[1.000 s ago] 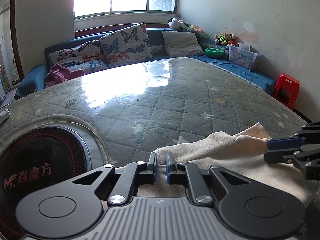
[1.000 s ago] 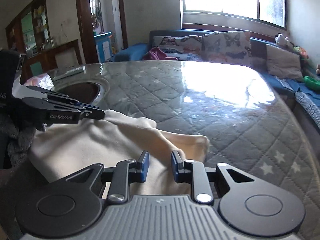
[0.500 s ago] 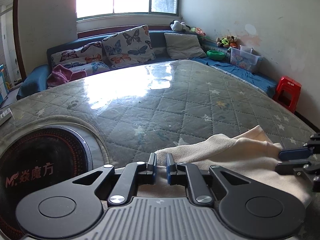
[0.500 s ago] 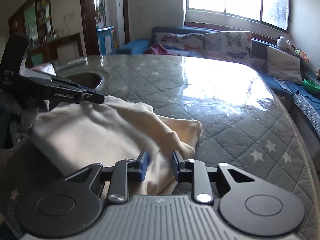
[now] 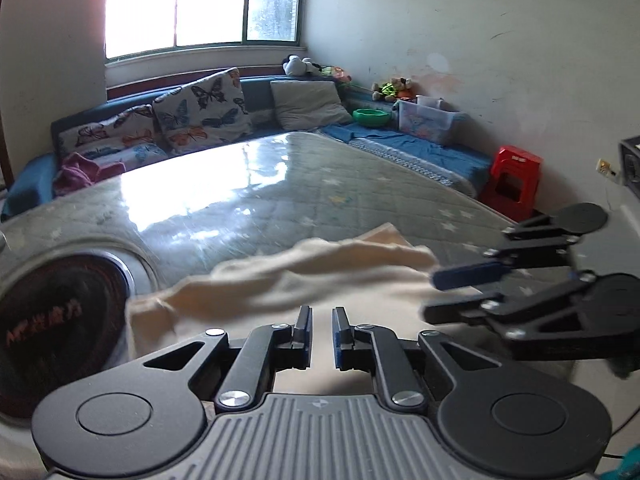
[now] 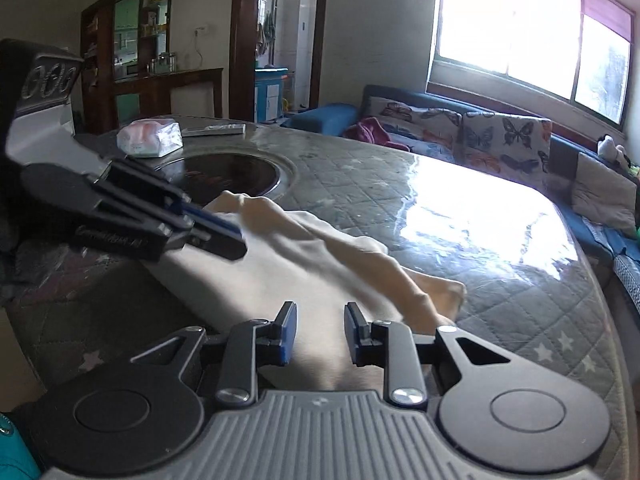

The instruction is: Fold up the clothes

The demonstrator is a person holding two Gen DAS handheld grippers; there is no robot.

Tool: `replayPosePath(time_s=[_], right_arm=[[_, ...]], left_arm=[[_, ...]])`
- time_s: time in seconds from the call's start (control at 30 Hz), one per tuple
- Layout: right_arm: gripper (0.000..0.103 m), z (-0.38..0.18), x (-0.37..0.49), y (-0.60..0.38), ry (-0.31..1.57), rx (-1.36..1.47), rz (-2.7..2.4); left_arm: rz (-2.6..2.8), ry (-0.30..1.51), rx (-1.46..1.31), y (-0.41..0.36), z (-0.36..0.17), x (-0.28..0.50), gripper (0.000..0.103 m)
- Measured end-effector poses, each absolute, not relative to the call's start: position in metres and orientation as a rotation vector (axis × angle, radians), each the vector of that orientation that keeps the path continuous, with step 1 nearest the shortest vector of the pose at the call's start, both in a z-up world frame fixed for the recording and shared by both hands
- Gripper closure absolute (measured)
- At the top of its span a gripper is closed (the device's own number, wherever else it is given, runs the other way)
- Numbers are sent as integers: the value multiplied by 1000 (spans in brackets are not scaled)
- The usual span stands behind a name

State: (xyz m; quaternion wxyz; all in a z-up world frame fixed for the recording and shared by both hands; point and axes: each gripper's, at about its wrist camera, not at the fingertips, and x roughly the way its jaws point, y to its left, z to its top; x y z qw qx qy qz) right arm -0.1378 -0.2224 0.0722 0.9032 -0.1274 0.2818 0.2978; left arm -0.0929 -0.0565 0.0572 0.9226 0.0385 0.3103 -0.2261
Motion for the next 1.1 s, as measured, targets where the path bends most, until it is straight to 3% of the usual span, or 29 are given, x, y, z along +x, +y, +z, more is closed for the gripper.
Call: replayPosePath(time_s=[0.37, 0.67, 1.1], right_arm=[[76, 44, -145, -216, 578, -276, 624], [73, 60, -151, -215, 546, -262, 642], [72, 45, -144, -190, 569, -254, 705]], left_arm=[[-446, 680, 54, -59, 33, -108, 91], [-424, 669, 14, -51, 39, -113, 90], [-232, 679, -97, 2, 39, -116, 90]])
